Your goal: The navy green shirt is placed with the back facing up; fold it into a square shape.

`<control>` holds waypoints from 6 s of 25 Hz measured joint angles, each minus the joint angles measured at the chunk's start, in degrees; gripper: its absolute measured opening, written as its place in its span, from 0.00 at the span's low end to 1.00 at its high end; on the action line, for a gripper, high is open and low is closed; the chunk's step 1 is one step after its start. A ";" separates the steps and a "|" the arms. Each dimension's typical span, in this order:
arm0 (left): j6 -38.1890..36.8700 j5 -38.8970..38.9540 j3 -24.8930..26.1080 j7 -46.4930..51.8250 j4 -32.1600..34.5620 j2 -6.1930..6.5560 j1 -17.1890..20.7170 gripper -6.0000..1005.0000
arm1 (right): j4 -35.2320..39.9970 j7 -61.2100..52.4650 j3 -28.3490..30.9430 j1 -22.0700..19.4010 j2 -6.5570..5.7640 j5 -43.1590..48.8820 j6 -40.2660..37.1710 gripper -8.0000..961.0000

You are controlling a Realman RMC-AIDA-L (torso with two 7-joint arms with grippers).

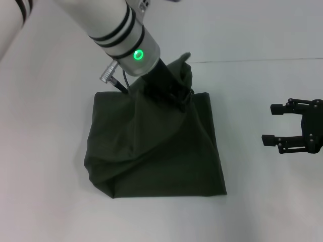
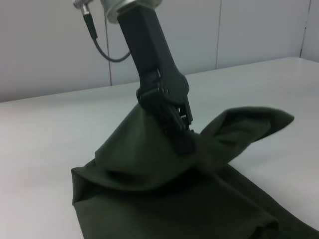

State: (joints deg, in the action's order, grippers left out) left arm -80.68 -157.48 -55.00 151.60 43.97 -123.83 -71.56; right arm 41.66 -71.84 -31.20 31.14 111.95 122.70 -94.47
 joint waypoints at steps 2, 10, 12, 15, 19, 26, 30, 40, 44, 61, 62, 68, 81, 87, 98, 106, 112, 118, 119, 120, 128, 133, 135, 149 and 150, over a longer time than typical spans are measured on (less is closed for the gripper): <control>1.57 0.21 -0.50 0.74 -1.13 -0.18 -0.01 0.09 | 0.00 -0.04 0.00 -0.02 0.00 0.00 0.00 0.94; 4.71 3.76 -0.73 2.39 -4.19 -0.42 -0.14 0.11 | 0.00 -0.14 0.00 -0.36 0.15 0.00 0.00 0.94; 5.21 5.03 -0.73 2.85 -4.44 -0.43 -0.01 0.13 | 0.00 -0.15 0.00 -0.40 0.19 0.00 -0.01 0.94; 5.43 8.15 -0.78 2.87 -4.63 -0.45 0.54 0.17 | 0.00 -0.15 0.00 -0.53 0.26 0.00 -0.01 0.94; 4.61 10.81 -0.75 2.52 -4.52 -0.40 1.08 0.23 | -0.01 -0.15 0.00 -0.66 0.29 0.00 -0.07 0.94; 3.88 21.68 -0.30 -4.91 3.70 -0.17 9.00 0.45 | -0.01 -0.15 0.92 -0.87 0.15 -0.35 -0.07 0.94; 4.11 28.67 1.48 -13.41 5.68 0.17 15.98 0.61 | -0.01 -1.72 4.10 -0.33 -0.46 -0.47 -0.20 0.94; 7.08 40.35 2.34 -43.40 0.49 -0.20 29.26 0.84 | -0.28 -8.39 6.55 1.94 -1.31 -3.53 3.93 0.94; 13.40 41.61 1.67 -51.56 -5.23 -0.49 29.95 0.84 | -0.59 -9.19 6.15 3.06 -1.22 -3.53 5.22 0.94; 16.56 52.26 -9.61 -69.67 -17.32 -0.79 27.11 0.83 | -0.71 -10.83 6.06 3.78 -0.76 -3.33 6.98 0.94; 16.86 52.85 -10.59 -69.70 -17.60 -0.79 26.97 0.83 | -0.71 -10.84 6.05 3.80 -0.76 -3.30 7.01 0.94; 16.17 56.55 -15.72 -69.61 -17.74 -0.88 26.41 0.83 | -0.71 -10.86 5.58 4.05 -0.78 -3.18 8.04 0.94; 32.64 66.50 -17.02 -74.91 -19.36 -0.87 21.41 0.83 | -0.80 -10.93 5.49 4.19 -0.77 -3.43 8.62 0.94; 39.87 71.15 -22.60 -74.95 -24.91 -0.89 16.48 0.83 | -0.80 -11.06 5.60 4.19 -0.56 -3.52 8.61 0.94; 46.26 71.37 -36.03 -65.47 -26.34 -0.89 14.27 0.83 | -0.74 -12.11 5.27 3.71 -0.24 -3.48 8.65 0.94; 41.50 74.99 -27.03 -65.70 -19.40 -0.79 20.17 0.83 | -0.78 -12.27 4.95 4.14 1.22 -3.24 11.19 0.94; 20.75 78.49 -9.53 -78.68 -12.50 -0.56 32.55 0.83 | -1.55 -12.33 3.91 5.51 2.86 -3.27 13.52 0.94; 9.62 77.70 3.75 -86.59 -13.15 -0.41 39.93 0.83 | -4.11 -13.10 -1.06 8.51 4.20 -3.01 18.26 0.94; 8.43 77.69 5.54 -88.27 -13.21 -0.52 41.11 0.83 | -4.55 -13.34 -3.07 9.10 4.56 -3.00 19.81 0.94; 7.37 77.69 7.03 -89.86 -13.45 -0.67 42.06 0.83 | -4.94 -13.55 -5.00 9.72 4.92 -2.98 21.30 0.94; 1.62 76.16 14.76 -95.47 -15.45 -0.61 45.43 0.83 | -7.38 -15.13 -19.23 12.45 7.48 -3.04 37.67 0.94; 1.10 76.04 15.31 -97.29 -16.47 -0.60 45.71 0.83 | -10.72 -14.55 -22.82 13.41 7.78 -3.40 45.98 0.94; 0.65 76.02 15.47 -98.35 -17.10 -0.61 45.56 0.83 | -11.64 -14.46 -24.16 13.76 7.99 -3.44 49.21 0.94; -0.02 76.48 17.42 -99.06 -17.11 -0.33 44.67 0.82 | -11.85 -13.39 -28.29 13.28 8.24 -10.52 64.83 0.94; 0.00 76.49 18.15 -99.07 -17.06 -0.27 44.67 0.82 | -11.27 -12.39 -28.32 12.83 8.11 -13.03 63.97 0.94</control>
State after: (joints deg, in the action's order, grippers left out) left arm -80.68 -80.99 -36.85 52.53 26.91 -124.10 -26.89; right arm 30.40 -84.23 -59.52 43.97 120.06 109.67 -30.50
